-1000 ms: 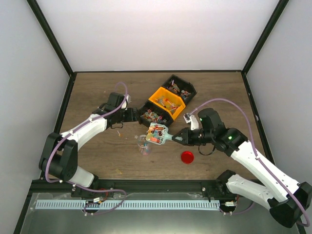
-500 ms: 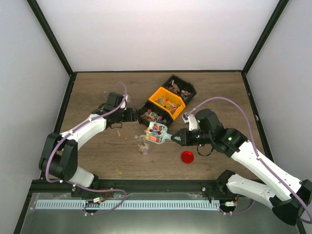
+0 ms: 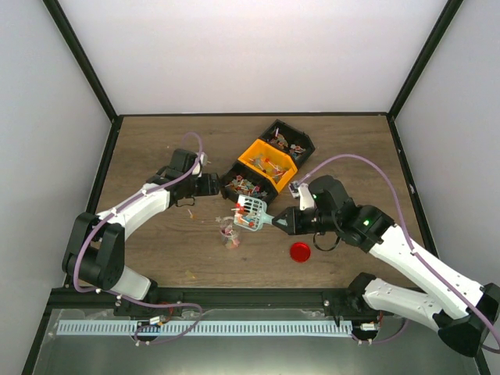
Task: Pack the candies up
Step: Place the fake candies in the packing bottle.
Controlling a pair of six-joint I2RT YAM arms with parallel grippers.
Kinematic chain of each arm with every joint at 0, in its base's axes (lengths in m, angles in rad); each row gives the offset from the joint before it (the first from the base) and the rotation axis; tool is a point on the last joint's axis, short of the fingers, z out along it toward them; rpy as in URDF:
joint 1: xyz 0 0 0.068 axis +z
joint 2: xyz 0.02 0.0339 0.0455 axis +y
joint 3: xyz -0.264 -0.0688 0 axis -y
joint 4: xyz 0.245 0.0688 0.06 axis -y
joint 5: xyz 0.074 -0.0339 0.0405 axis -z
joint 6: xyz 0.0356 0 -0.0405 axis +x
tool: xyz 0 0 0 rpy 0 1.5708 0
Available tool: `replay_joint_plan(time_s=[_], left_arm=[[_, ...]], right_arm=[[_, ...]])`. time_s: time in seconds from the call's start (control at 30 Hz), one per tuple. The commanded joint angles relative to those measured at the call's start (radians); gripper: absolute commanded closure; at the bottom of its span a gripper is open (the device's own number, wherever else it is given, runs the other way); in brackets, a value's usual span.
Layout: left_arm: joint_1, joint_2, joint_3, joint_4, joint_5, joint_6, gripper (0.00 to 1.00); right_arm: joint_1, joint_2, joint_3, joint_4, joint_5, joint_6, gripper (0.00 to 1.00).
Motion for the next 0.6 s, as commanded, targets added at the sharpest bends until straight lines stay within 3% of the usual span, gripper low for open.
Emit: replay_joint_plan(time_s=[0.0, 0.57], left_arm=[[0.005, -0.019, -0.014, 0.025, 0.011, 0.007, 0.23], [0.006, -0.011, -0.017, 0.035, 0.019, 0.001, 0.23]], right_arm=[[0.01, -0.023, 0.044, 0.001, 0.023, 0.005, 0.99], [0.01, -0.046, 0.044, -0.002, 0.007, -0.015, 0.99]])
